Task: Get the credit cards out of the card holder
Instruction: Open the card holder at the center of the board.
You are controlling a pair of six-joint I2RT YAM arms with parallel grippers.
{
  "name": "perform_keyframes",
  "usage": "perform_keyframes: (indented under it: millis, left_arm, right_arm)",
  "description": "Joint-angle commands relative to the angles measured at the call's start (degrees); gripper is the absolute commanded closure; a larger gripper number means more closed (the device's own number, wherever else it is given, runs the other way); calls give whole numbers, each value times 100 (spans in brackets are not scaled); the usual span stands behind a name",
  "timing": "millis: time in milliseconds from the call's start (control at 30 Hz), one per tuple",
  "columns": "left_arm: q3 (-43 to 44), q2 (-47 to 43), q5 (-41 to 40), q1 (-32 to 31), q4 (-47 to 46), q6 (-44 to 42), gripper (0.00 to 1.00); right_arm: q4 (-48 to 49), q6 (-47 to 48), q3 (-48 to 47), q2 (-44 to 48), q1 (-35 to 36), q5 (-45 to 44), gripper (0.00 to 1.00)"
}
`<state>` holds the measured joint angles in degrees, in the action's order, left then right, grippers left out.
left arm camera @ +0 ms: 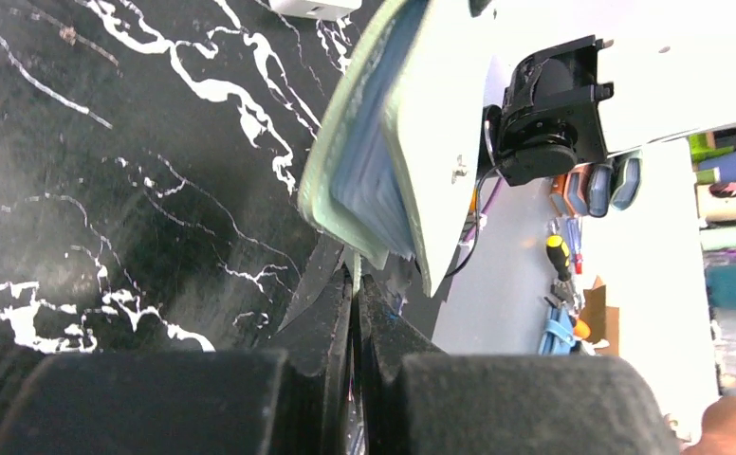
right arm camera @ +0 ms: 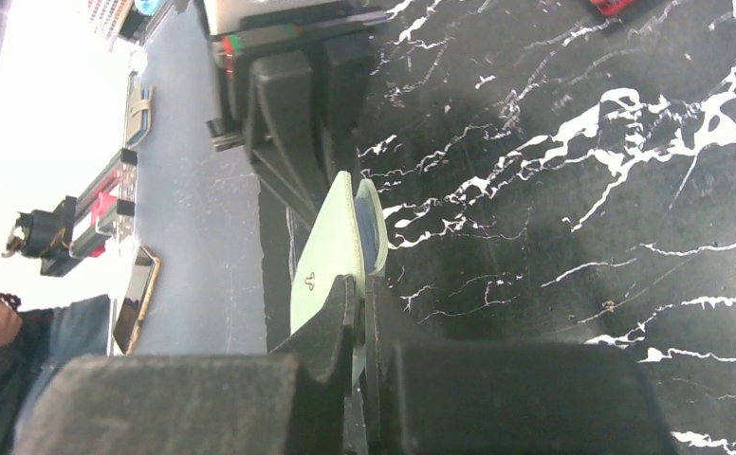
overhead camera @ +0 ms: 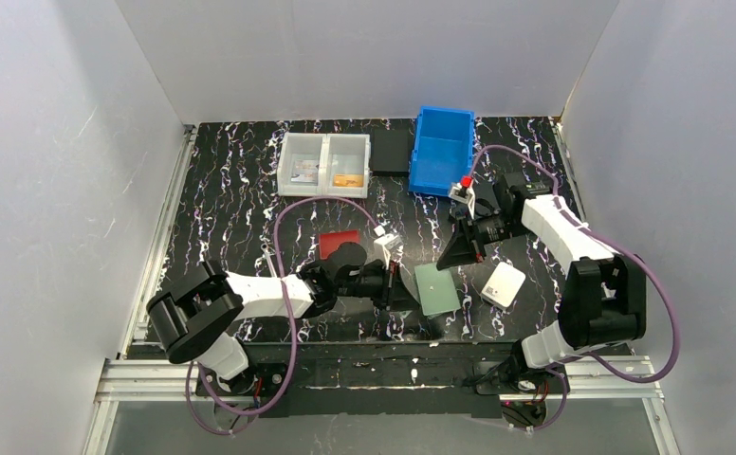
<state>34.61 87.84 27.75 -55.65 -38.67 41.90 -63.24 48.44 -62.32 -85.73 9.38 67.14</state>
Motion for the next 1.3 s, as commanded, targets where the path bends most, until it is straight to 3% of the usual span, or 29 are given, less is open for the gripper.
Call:
perform_keyframes:
  millis: [0,67,200,233,267,300,333,533,767,933,1100,1167,1267]
  left_arm:
    - [-196,-363,30,27,31,695,100]
    - [-232,-305,7,32,117,887,100]
    - [-334,-251,-58,164,221,1136,100]
    - [-386,-310,-104,226,251,1159,100]
    - [-425,-396,-138,275,302,1173,100]
    - [-452,-498,-171,311,386,1179,100]
    - [-452,-613,-200,338,512,1162,100]
    - [44,-931,-207,368,1612,901,100]
    - [772,-115,371,594,2343,625,100]
    - [1620,466,592,614,3059,319,100]
    - [1995,602,491,613,3749,122,100]
    - [1817,518,486,616,3650,215,100]
    - [1446,363,433,604,3542,404,100]
  right_arm:
    - [1365,-1113,167,-204,5,-602,97]
    - [1507,-1172,159,-431,59,-689,86]
    - [1593,-1139,150,-917,90,-857,51]
    - [1609,-1126,168,-993,87,-901,42]
    - [1652,-1132,202,-1004,84,-951,19]
    - [1752,-1192,255,-956,82,-1037,5]
    - [1885,-1299,311,-867,82,-1159,2]
    - [2591,-1812,751,-48,81,-1598,2]
    - [2467,-1397,949,388,81,-1415,2]
    - [1877,-551,873,463,85,-1046,2]
    - [1366,1037,1254,947,207,-672,2]
    - [2038,1012,1596,1343,338,-822,2]
    - [3657,20,2229,1930,856,-1555,1]
